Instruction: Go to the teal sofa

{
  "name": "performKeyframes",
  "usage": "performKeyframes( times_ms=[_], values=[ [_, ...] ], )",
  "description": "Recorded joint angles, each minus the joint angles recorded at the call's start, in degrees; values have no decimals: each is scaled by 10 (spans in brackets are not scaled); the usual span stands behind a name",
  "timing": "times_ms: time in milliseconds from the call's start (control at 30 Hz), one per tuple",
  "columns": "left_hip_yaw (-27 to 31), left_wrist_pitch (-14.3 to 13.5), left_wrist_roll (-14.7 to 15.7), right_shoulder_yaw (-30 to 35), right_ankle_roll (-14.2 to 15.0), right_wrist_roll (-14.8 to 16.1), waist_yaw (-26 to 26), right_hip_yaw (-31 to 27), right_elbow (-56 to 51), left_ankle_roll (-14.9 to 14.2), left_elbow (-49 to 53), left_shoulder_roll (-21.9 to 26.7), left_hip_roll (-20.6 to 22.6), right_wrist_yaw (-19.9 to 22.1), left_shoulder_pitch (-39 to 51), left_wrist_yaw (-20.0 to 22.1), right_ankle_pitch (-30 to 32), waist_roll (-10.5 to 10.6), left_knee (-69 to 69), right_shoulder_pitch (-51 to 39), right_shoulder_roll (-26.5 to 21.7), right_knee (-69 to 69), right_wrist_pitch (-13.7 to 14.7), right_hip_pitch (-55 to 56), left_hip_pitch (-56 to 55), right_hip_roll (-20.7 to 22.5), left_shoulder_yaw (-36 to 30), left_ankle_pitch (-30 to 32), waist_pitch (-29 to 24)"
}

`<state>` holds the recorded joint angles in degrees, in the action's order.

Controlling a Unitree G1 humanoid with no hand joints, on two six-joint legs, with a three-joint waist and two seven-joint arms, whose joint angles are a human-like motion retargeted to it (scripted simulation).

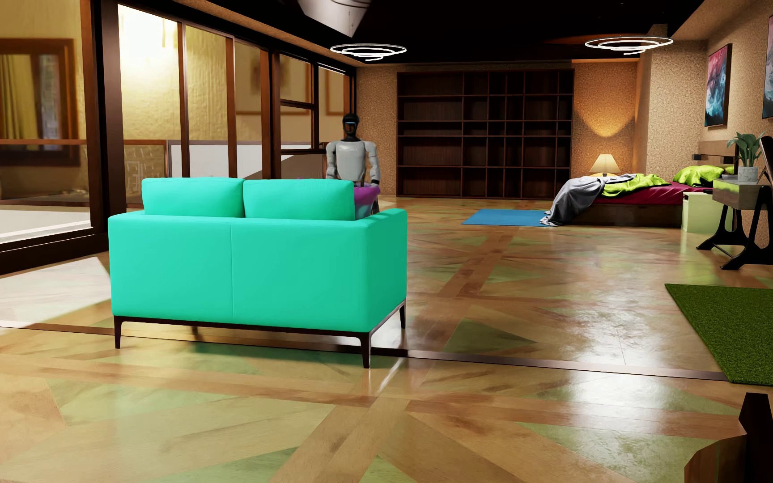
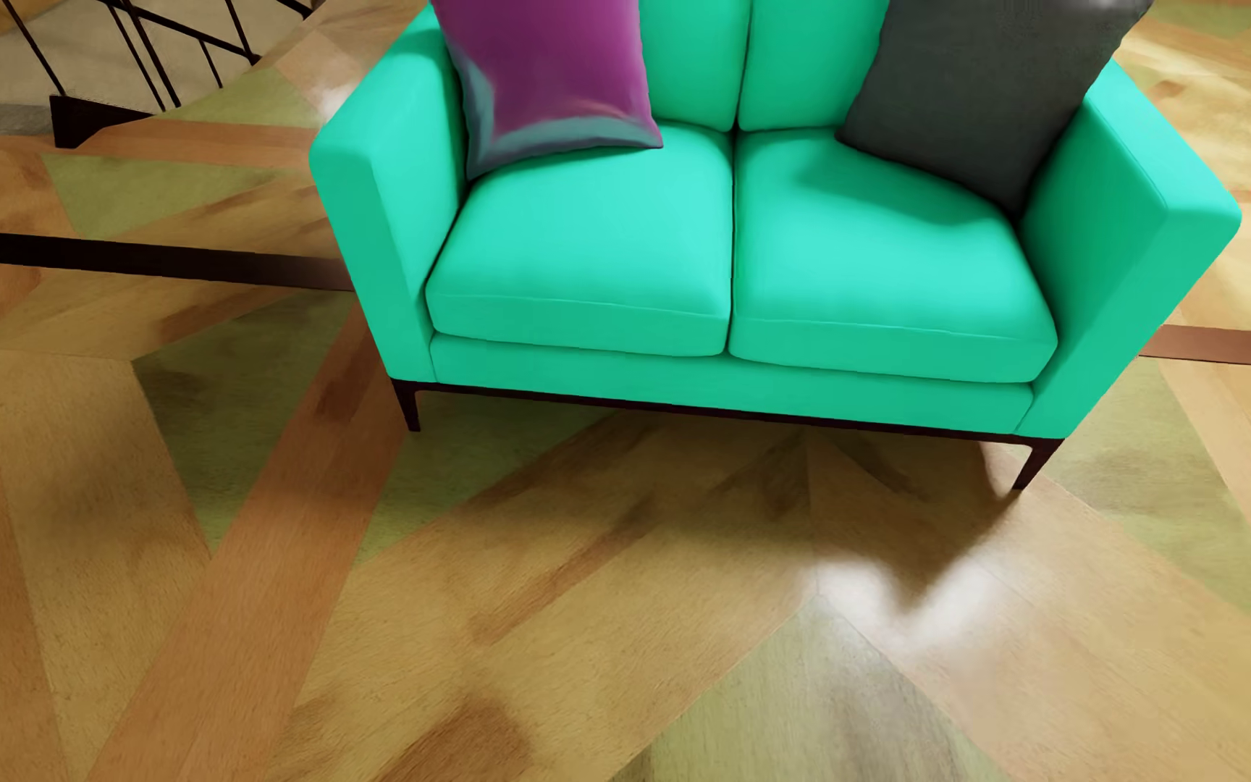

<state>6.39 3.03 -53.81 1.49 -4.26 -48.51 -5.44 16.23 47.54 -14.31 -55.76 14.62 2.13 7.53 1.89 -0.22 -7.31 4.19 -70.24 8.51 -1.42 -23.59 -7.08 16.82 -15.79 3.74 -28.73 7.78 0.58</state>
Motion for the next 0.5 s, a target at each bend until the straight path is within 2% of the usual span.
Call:
performKeyframes(
  times_ms=[33, 100, 133, 167, 200, 267, 300, 333, 367, 400, 433, 500],
  values=[
    [3, 7, 29, 11, 1, -11, 6, 1, 10, 1, 23, 16, -32, 2, -16, 17, -17, 6, -13, -20, -5, -3, 9, -21, -45, 11, 34, -35, -3],
    [-28, 49, 92, 24, 2, -24, 24, -10, 23, 72, 52, 10, -92, 5, -44, 78, -43, 15, 46, -53, -8, -4, 15, -63, -111, 33, 117, -134, -7],
    [-49, 68, 120, 28, 5, -25, 34, -19, 23, 92, 65, 0, -115, 6, -55, 109, -51, 18, 114, -69, -10, 1, 15, -84, -132, 42, 157, -158, -7],
    [-68, 82, 139, 33, 6, -25, 44, -30, 21, 114, 74, -11, -126, 8, -62, 133, -55, 20, 199, -84, -14, 12, 15, -105, -144, 49, 185, -159, -7],
    [-81, 89, 147, 38, 9, -24, 53, -39, 16, 119, 78, -21, -128, 10, -66, 143, -58, 20, 296, -96, -18, 24, 17, -125, -151, 53, 197, -134, -5],
    [-79, 83, 133, 47, 15, -14, 66, -58, 1, 125, 75, -32, -110, 12, -70, 128, -60, 18, 486, -111, -25, 55, 27, -165, -151, 58, 185, -70, -3],
    [-80, 77, 119, 53, 19, -9, 71, -68, -6, 103, 73, -36, -106, 13, -74, 120, -63, 17, 563, -116, -27, 66, 31, -185, -145, 61, 176, -75, -2],
    [-68, 74, 106, 60, 22, -5, 74, -79, -11, 91, 72, -42, -99, 14, -79, 119, -68, 16, 594, -118, -28, 71, 34, -204, -145, 62, 171, -79, -2],
    [-53, 77, 95, 66, 24, -3, 78, -91, -14, 107, 70, -53, -90, 14, -86, 126, -69, 14, 592, -118, -30, 74, 33, -222, -141, 61, 171, -44, -2],
    [-50, 86, 88, 70, 25, -1, 81, -104, -16, 123, 64, -67, -86, 15, -93, 135, -68, 11, 575, -115, -31, 72, 31, -239, -135, 57, 176, 0, -1],
    [-57, 100, 81, 68, 27, 2, 82, -114, -14, 116, 52, -82, -85, 18, -97, 142, -55, 6, 562, -108, -31, 63, 26, -254, -121, 50, 181, 27, 0],
    [-80, 136, 63, 55, 25, 9, 84, -125, 2, 107, 17, -108, -77, 21, -94, 147, 1, -11, 556, -83, -25, 29, 3, -261, -92, 24, 185, 16, 7]
  ],
)
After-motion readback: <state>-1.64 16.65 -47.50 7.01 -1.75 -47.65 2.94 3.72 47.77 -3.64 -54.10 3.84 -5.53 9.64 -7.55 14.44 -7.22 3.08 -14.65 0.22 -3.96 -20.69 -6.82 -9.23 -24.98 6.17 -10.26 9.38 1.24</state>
